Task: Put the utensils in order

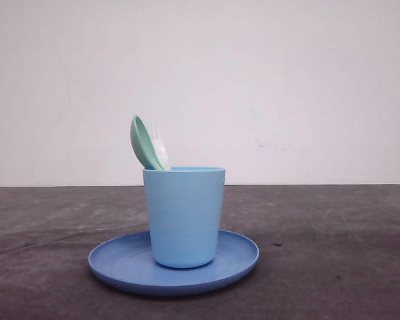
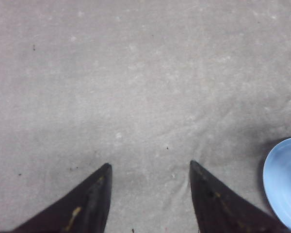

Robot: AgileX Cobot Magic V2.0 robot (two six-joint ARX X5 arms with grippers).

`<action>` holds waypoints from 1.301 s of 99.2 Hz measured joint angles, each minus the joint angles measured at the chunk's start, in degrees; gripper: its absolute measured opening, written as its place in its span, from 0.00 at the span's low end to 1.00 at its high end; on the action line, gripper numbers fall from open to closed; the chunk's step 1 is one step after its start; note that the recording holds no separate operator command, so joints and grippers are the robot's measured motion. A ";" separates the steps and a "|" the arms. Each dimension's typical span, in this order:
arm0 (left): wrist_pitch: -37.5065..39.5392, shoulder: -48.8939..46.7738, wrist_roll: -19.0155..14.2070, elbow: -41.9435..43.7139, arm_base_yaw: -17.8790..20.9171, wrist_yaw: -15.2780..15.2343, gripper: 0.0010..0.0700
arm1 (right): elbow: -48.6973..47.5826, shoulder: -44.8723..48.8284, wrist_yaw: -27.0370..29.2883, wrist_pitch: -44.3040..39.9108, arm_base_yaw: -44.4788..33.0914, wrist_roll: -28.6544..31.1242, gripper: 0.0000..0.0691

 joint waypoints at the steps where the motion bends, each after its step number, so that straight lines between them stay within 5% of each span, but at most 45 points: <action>1: -0.02 0.00 0.02 0.00 -0.02 0.00 0.43 | 0.00 0.00 -0.02 -0.04 -0.11 -0.04 0.92; 34: 0.00 0.00 -0.90 0.00 0.00 0.00 0.42 | 0.00 0.00 -0.09 -1.70 -0.37 -0.55 0.90; 39: -0.07 0.00 -1.09 0.00 0.00 0.00 0.36 | 0.00 0.00 -0.09 -1.81 -0.37 -0.52 0.77; 46: -0.33 0.00 -1.40 0.00 0.00 0.00 0.15 | 0.00 0.00 -0.09 -2.21 -0.37 -0.52 0.46; 53: -0.31 0.00 -1.49 0.00 0.00 0.00 0.05 | 0.00 0.09 -0.07 -2.16 -0.37 -0.52 0.17; 61: -0.15 0.00 -1.51 0.00 -0.02 0.00 0.03 | 0.00 0.20 -0.04 -2.19 -0.37 -0.52 0.05; 120: -0.09 -0.04 -1.51 0.00 -0.02 0.00 0.02 | 0.00 0.22 -0.04 -2.34 -0.37 -0.52 0.01; 129: 1.81 -1.49 -0.90 -0.90 0.63 -2.36 0.02 | 0.00 0.22 -0.04 -2.34 -0.37 -0.52 0.01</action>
